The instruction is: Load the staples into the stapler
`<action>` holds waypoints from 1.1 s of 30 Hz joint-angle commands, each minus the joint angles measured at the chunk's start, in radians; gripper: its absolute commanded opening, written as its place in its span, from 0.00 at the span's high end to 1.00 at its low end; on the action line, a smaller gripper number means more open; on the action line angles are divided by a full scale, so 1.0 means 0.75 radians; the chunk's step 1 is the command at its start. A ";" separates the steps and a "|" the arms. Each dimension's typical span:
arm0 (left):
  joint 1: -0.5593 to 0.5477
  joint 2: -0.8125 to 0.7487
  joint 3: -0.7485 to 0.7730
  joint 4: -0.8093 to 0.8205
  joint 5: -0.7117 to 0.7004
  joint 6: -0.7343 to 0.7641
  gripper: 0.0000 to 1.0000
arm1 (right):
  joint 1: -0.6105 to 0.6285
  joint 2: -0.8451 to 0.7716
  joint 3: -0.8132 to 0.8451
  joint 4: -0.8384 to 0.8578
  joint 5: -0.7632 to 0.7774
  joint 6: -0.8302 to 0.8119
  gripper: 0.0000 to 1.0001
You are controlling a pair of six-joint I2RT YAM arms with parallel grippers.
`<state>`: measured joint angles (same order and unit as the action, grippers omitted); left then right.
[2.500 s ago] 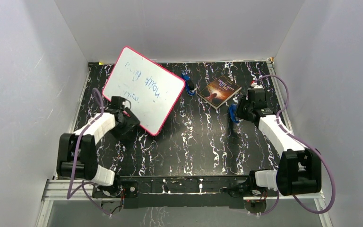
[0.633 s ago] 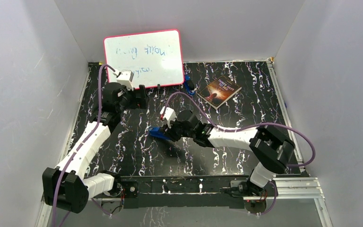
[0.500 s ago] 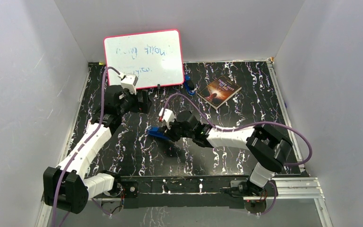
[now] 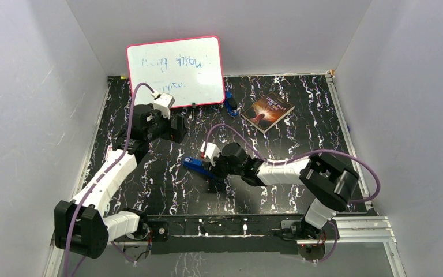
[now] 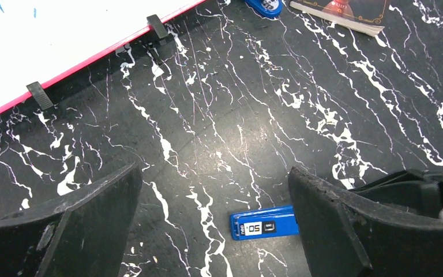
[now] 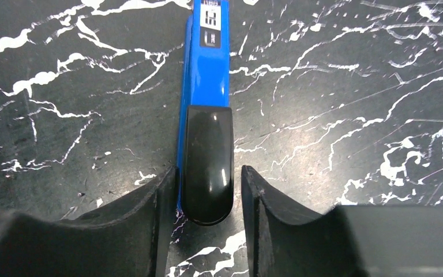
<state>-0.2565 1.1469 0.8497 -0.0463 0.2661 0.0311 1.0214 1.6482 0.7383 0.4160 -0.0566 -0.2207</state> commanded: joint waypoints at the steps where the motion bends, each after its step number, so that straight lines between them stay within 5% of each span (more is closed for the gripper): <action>1: 0.005 0.001 -0.005 0.002 0.064 0.131 0.04 | -0.009 -0.134 -0.027 0.106 -0.031 0.010 0.45; 7: 0.003 0.058 0.017 -0.039 0.284 0.344 0.07 | -0.027 -0.396 -0.140 0.112 -0.038 0.122 0.38; 13: -0.072 0.110 0.031 -0.243 0.696 0.899 0.17 | -0.035 -0.711 -0.423 0.335 0.270 0.279 0.38; 15: -0.106 0.109 0.021 -0.367 0.805 1.124 0.19 | -0.034 -0.795 -0.478 0.298 0.322 0.298 0.37; 18: -0.160 0.112 -0.005 -0.394 0.904 1.204 0.19 | -0.034 -0.906 -0.503 0.167 0.330 0.310 0.35; 24: -0.325 0.189 -0.050 -0.393 0.802 1.295 0.19 | -0.035 -1.111 -0.690 0.187 0.207 0.283 0.21; 33: -0.468 0.469 0.023 -0.358 0.584 1.366 0.19 | -0.036 -1.126 -0.719 0.171 0.193 0.296 0.23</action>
<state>-0.5903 1.4342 0.8257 -0.3210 0.7429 0.9886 0.9958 0.8005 0.1913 0.5037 0.1070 -0.0032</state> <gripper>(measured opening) 0.825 0.774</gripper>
